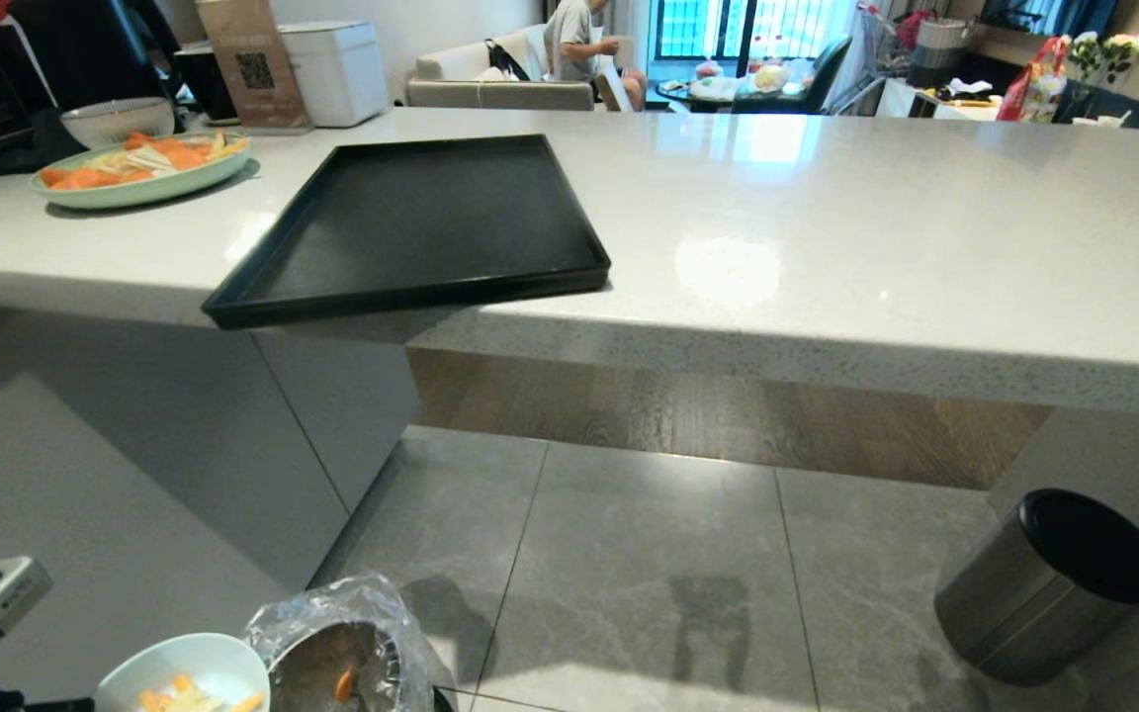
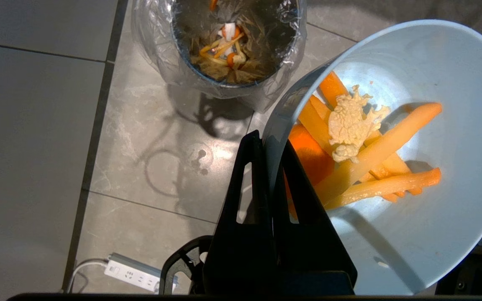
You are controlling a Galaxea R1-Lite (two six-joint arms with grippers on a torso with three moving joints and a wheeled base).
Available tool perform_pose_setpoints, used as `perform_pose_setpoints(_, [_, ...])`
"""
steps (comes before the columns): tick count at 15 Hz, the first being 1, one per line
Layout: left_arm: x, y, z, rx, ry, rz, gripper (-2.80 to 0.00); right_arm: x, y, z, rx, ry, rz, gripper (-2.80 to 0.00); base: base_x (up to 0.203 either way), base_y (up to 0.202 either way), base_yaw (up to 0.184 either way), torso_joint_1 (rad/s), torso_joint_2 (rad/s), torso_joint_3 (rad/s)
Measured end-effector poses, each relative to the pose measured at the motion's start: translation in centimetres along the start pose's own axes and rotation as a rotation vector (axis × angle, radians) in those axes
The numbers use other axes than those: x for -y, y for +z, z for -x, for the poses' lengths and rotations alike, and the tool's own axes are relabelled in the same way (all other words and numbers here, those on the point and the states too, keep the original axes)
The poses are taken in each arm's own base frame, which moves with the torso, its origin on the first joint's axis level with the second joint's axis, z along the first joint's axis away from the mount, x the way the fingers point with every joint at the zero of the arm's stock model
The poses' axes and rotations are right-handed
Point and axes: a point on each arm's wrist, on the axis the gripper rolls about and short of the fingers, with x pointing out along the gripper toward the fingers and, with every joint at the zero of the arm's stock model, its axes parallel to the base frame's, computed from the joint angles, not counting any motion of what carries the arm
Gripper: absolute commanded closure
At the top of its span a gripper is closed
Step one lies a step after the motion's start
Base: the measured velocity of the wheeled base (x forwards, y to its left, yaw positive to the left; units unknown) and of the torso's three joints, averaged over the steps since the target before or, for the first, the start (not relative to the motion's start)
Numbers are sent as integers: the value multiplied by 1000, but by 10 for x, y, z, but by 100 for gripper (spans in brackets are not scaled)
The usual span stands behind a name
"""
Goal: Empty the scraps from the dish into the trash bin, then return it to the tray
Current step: Move the bowl over the trash can
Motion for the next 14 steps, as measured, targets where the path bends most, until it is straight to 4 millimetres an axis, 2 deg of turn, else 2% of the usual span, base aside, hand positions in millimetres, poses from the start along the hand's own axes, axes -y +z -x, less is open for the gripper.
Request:
perform_pose_setpoints(7, [0, -3, -3, -22, -7, -1, 0, 0, 0, 0, 0, 0, 0, 0, 0, 0, 0, 0, 0, 0])
perform_pose_setpoints(14, [-1, -4, -3, -21, 15, 2, 0, 0, 0, 0, 0, 0, 0, 0, -179, 0, 0, 2, 3, 4])
